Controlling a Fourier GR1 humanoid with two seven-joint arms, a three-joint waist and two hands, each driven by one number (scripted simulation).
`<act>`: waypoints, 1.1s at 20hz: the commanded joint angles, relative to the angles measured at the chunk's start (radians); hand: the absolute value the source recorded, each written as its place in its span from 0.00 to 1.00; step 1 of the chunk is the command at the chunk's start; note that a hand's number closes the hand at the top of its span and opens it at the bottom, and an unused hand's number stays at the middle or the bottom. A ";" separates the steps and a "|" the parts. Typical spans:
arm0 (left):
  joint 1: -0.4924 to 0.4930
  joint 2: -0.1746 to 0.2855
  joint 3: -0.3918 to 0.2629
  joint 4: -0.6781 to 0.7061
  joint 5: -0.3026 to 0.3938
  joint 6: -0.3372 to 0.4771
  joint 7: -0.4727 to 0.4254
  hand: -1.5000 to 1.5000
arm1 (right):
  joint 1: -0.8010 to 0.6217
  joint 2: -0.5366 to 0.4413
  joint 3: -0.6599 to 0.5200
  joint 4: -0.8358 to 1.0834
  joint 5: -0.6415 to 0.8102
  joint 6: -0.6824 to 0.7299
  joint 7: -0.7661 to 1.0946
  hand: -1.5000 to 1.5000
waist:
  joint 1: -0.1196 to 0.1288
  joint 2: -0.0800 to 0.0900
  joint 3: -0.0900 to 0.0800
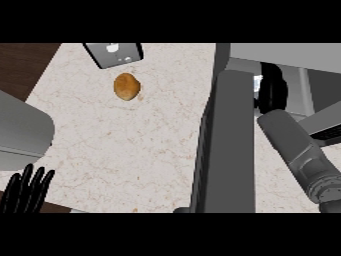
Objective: Pick up the milk, place it into the microwave and close the microwave
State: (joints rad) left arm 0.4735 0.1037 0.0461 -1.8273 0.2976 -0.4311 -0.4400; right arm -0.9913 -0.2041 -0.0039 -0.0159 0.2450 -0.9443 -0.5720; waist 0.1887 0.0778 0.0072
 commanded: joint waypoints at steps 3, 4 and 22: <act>-0.029 0.014 0.024 0.013 -0.006 0.003 -0.010 0.00 | -0.017 0.040 0.011 -0.003 0.010 0.117 -0.019 0.00 | -0.011 0.000 0.001; -0.005 0.007 0.009 0.004 0.002 -0.005 -0.004 0.00 | -0.018 0.077 -0.001 -0.009 -0.002 0.126 -0.014 0.00 | -0.018 -0.012 0.001; 0.085 0.006 0.011 -0.033 0.000 -0.040 -0.052 0.00 | 0.175 0.130 -0.214 -0.142 -0.226 0.544 -0.354 0.00 | -0.105 -0.046 -0.002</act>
State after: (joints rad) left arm 0.5292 0.1044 0.0548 -1.8479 0.2927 -0.4548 -0.4803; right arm -0.8692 -0.0898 -0.1964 -0.1546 0.0429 -0.4972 -0.8406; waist 0.1025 0.0423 0.0071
